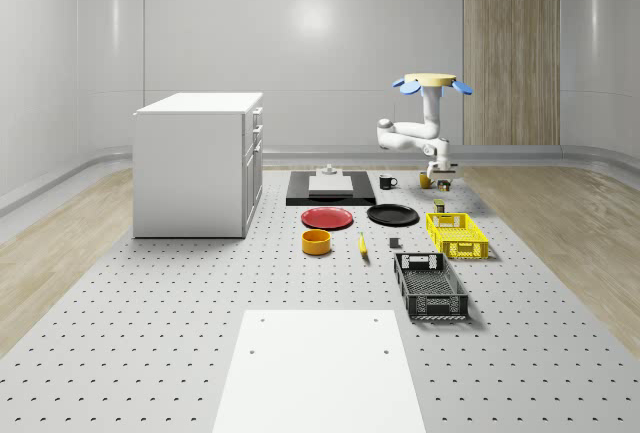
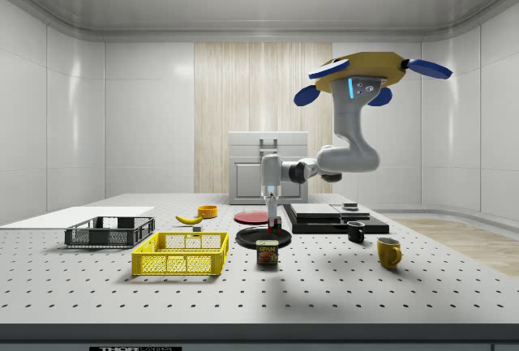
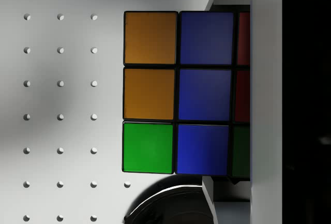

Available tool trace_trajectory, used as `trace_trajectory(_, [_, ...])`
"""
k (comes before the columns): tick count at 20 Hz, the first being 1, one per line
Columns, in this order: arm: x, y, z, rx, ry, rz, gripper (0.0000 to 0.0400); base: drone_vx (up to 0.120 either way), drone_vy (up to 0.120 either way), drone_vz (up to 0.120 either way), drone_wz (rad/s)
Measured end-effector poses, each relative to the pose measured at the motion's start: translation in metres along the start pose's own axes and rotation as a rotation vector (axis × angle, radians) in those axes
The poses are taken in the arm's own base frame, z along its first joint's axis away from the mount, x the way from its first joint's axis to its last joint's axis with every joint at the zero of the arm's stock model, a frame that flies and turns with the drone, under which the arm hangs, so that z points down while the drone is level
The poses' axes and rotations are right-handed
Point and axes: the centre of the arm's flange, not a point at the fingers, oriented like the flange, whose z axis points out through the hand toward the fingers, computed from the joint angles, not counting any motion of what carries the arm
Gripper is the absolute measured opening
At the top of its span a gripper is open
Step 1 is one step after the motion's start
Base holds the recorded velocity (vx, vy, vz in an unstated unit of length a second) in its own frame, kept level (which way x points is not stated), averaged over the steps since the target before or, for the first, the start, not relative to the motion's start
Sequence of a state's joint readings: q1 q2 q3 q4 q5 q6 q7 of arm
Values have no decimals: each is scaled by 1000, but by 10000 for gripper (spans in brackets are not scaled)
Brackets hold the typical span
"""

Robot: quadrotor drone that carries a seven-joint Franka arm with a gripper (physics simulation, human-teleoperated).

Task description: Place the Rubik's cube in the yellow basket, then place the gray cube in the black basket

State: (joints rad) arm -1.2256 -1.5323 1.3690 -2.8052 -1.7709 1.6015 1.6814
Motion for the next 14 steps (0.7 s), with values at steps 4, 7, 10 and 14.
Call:
trace_trajectory(4, [0, 0, 0, 0, 0, 0, 323, 120, 0, 0, 0])
trace_trajectory(7, [0, 0, 0, 0, 0, 0, 323, 120, 0, 0, 0])
trace_trajectory(10, [0, 0, 0, 0, 0, 0, 323, 120, 0, 0, 0])
trace_trajectory(14, [0, 0, 0, 0, 0, 0, 323, 120, 0, -40, 0])
